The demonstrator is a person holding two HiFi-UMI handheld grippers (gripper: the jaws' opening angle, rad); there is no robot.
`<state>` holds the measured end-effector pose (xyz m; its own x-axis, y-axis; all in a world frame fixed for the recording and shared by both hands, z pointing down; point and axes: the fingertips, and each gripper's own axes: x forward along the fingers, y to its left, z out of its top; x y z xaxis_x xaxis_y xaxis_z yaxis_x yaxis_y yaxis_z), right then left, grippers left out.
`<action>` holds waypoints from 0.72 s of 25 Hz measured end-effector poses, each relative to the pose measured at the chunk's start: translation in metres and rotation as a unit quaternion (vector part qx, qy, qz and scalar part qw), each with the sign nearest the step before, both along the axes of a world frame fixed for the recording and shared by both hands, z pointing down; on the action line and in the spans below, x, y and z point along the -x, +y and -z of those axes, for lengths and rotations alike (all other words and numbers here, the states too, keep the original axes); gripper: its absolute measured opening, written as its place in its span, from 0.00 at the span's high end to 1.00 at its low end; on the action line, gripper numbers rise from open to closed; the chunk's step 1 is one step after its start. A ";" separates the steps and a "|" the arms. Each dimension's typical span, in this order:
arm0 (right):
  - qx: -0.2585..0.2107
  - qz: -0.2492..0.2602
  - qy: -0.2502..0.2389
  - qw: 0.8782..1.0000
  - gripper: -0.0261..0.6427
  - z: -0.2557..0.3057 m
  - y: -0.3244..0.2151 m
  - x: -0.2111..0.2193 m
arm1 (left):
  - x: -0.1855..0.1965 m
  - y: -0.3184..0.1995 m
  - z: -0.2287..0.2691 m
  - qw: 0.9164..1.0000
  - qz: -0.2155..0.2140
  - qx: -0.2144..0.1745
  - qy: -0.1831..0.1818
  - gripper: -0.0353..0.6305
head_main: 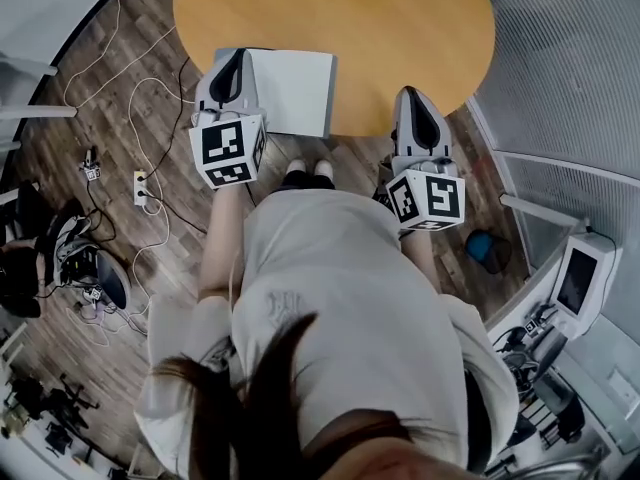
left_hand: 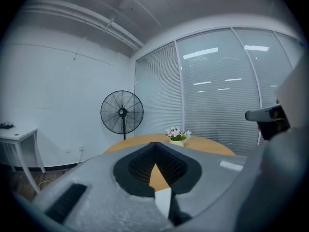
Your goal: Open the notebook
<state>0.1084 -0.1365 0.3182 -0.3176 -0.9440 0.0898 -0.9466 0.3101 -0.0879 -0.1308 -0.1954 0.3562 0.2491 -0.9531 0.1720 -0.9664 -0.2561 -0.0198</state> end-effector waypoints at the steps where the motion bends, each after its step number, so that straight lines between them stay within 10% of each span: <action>1: -0.002 -0.001 -0.001 1.000 0.96 0.002 0.000 -0.001 | -0.005 0.001 0.006 1.000 -0.004 -0.006 0.001 0.92; 18: -0.029 -0.006 -0.020 0.999 0.96 0.024 0.018 -0.041 | -0.092 0.041 0.059 0.996 -0.057 -0.074 0.009 0.92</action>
<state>0.1494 -0.1184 0.2946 -0.3083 -0.9510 0.0229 -0.9465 0.3043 -0.1074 -0.0393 -0.1542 0.2968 0.3597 -0.9327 0.0271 -0.9314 -0.3606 -0.0488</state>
